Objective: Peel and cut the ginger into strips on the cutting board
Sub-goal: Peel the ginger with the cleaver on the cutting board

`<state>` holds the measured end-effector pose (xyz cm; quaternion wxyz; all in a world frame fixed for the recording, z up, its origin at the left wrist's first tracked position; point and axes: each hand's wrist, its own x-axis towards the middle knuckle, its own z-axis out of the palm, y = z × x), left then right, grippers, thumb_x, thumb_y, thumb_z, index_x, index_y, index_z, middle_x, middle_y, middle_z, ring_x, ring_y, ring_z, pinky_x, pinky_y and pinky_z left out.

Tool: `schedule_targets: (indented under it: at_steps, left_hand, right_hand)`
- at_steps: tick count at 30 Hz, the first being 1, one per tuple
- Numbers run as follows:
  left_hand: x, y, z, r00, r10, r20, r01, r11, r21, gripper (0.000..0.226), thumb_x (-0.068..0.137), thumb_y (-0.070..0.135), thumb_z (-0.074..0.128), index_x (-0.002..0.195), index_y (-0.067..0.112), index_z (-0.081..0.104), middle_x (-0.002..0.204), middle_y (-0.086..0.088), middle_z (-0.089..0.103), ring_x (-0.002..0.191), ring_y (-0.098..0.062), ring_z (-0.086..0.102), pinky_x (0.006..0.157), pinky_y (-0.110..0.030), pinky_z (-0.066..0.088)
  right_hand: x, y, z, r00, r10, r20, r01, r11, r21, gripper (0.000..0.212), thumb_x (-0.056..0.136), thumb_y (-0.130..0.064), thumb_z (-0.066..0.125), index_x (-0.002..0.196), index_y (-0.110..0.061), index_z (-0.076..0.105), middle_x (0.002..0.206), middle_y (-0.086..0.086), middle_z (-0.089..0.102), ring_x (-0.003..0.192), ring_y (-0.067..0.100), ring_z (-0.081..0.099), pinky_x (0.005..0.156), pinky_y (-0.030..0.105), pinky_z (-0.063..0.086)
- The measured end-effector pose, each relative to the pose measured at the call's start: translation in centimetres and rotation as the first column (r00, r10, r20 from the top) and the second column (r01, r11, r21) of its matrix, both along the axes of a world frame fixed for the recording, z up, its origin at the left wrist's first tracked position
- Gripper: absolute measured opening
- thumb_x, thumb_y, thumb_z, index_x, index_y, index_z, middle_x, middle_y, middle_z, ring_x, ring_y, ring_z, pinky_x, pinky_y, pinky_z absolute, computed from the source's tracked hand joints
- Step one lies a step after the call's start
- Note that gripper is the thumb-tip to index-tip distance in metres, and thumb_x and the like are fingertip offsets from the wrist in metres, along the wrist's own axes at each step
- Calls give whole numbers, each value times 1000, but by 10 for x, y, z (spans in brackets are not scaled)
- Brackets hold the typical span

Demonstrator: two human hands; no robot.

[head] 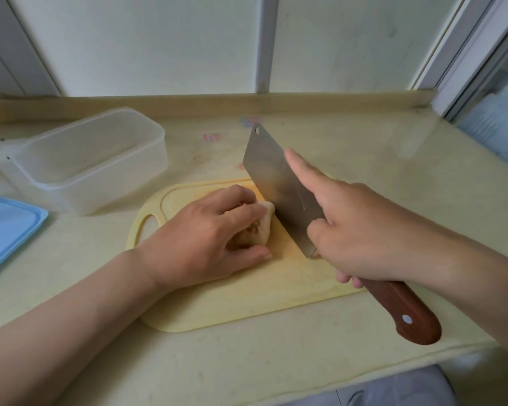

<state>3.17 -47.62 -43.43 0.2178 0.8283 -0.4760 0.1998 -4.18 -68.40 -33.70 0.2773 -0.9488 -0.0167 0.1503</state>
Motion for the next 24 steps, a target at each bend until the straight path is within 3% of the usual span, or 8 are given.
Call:
schedule_targets:
  at_steps: [4,9,19,24]
  left_hand:
    - [1,1,-1,1000,3,21,-3,1000,5,53,86,45,76,119,5,69,113,-11,64,93,-28,64,79,-38,55]
    - [2,1,0,1000,4,30,-5,1000,10,53,86,46,75,117,4,69,112,-11,64,94,-28,63,80,-38,55]
    - [1,2,0,1000,-5,12,5,1000,7,54,85,45,76,121,5,68,112,-10,64,95,-27,63,81,-39,55]
    - [1,2,-1,1000,-6,11,6,1000,-1,54,84,44,77,121,4,68,111,-11,64,94,-28,64,79,-41,56]
  right_hand:
    - [1,0,5,1000,2,28,-2,1000,10,93,99,-10,39,153,-70,-6,83,-12,44,49,19,70,47,35,61]
    - [2,2,10,999,0,48,0,1000,1,93,98,-10,40,153,-70,-5,88,-10,51,47,20,70,48,39,62]
    - [1,3,12,999,25,44,-24,999,-26,92,99,-9,39,154,-68,-8,87,-12,50,48,17,70,44,31,58]
    - [-5,2,14,1000,22,3,-22,998,-52,91,101,-12,37,152,-71,-8,90,-9,52,48,17,70,48,36,62]
